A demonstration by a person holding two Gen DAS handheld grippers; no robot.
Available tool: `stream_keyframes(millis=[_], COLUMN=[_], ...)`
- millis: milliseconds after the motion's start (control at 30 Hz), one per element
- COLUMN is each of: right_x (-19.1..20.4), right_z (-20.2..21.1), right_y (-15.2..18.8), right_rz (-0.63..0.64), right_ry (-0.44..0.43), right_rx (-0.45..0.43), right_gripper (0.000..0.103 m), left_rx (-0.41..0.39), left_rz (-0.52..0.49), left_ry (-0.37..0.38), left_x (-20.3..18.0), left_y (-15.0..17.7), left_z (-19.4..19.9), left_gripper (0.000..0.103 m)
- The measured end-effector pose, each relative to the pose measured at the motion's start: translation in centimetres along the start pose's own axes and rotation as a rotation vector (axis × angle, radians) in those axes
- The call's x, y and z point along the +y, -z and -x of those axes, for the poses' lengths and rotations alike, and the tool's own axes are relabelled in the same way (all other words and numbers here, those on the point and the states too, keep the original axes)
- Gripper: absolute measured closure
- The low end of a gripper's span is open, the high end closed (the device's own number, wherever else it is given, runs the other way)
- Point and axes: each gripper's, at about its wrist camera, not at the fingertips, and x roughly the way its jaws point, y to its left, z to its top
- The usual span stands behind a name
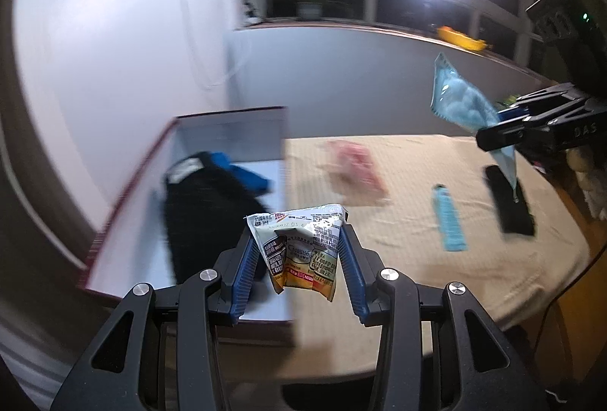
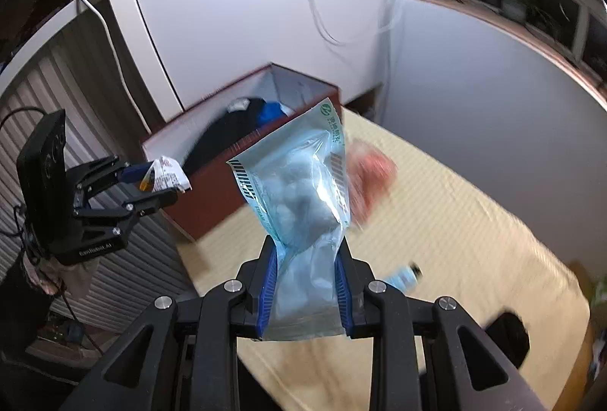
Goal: Organize soft objects
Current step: 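Carry the snack wrapper into the shoebox with the left tool while the right tool carries the cotton packet, then open both tools over the shoebox and move them back over the bed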
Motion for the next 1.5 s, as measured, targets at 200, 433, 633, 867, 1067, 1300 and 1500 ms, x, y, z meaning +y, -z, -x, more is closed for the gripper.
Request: stream_keyframes(millis=[200, 433, 633, 867, 1067, 1300, 1500], right_x=[2.5, 3.5, 3.4, 3.9, 4.3, 4.6, 4.7], right_z=[-4.3, -8.6, -11.4, -14.8, -17.5, -18.5, -17.6], right_y=[-5.2, -8.8, -12.3, -15.5, -16.8, -16.9, -16.6], right_rz=[0.03, 0.031, 0.004, -0.028, -0.052, -0.047, -0.043], right_ry=[-0.027, -0.024, -0.008, -0.008, -0.011, 0.017, 0.027], right_rx=[0.017, 0.055, 0.045, 0.031, 0.047, 0.058, 0.03], right_gripper=[0.078, 0.078, 0.078, 0.078, 0.076, 0.047, 0.037], left_rx=[0.006, 0.028, 0.036, 0.046, 0.048, 0.044, 0.038], left_rz=[-0.002, 0.021, 0.014, 0.033, 0.042, 0.071, 0.084], left_ry=[-0.143, -0.206, -0.248, -0.257, -0.249, -0.234, -0.221], left_x=[4.0, 7.0, 7.8, 8.6, 8.9, 9.1, 8.9], left_y=[0.1, 0.3, 0.0, -0.1, -0.3, -0.3, -0.4], left_z=[-0.8, -2.2, -3.4, -4.4, -4.8, -4.9, -4.6], left_gripper=[0.062, 0.062, 0.062, 0.061, 0.059, 0.035, 0.035])
